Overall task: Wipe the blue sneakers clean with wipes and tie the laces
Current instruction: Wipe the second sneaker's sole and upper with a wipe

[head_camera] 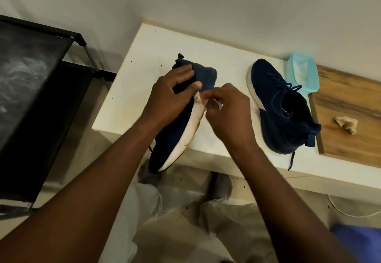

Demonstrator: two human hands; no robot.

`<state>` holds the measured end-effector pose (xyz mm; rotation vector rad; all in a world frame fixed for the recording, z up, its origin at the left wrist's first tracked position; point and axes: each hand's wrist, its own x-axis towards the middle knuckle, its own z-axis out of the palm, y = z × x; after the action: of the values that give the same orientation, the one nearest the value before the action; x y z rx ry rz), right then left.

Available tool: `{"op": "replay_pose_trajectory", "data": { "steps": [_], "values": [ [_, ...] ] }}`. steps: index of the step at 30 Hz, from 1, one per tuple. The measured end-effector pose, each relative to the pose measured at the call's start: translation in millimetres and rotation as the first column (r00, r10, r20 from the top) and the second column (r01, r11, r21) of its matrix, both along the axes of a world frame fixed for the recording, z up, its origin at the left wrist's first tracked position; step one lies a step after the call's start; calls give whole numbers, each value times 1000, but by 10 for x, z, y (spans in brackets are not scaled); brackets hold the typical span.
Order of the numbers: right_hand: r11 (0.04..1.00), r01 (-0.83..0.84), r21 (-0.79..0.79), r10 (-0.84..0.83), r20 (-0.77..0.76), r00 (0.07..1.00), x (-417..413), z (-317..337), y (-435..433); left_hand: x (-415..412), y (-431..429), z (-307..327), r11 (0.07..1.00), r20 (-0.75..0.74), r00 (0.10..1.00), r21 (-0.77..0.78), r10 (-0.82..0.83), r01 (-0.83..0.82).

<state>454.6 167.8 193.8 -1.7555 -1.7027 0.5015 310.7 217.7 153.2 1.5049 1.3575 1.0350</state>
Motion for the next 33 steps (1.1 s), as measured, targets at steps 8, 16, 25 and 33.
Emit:
{"op": "replay_pose_trajectory", "data": {
  "steps": [8,16,25,33],
  "values": [
    [978,-196,-71,199,51,979,101,82,-568,316,92,-1,983,-17,991,134,130,-126],
    [994,-74,85,66,94,993,-63,24,-99,217,220,17,996,1,998,66,64,-64],
    [989,-147,8,146,95,985,-11,122,-367,23,60,26,998,-88,994,-21,-66,64],
    [985,-156,73,145,135,980,-146,46,-385,267,361,-19,998,-109,992,39,60,-56]
  ]
}}
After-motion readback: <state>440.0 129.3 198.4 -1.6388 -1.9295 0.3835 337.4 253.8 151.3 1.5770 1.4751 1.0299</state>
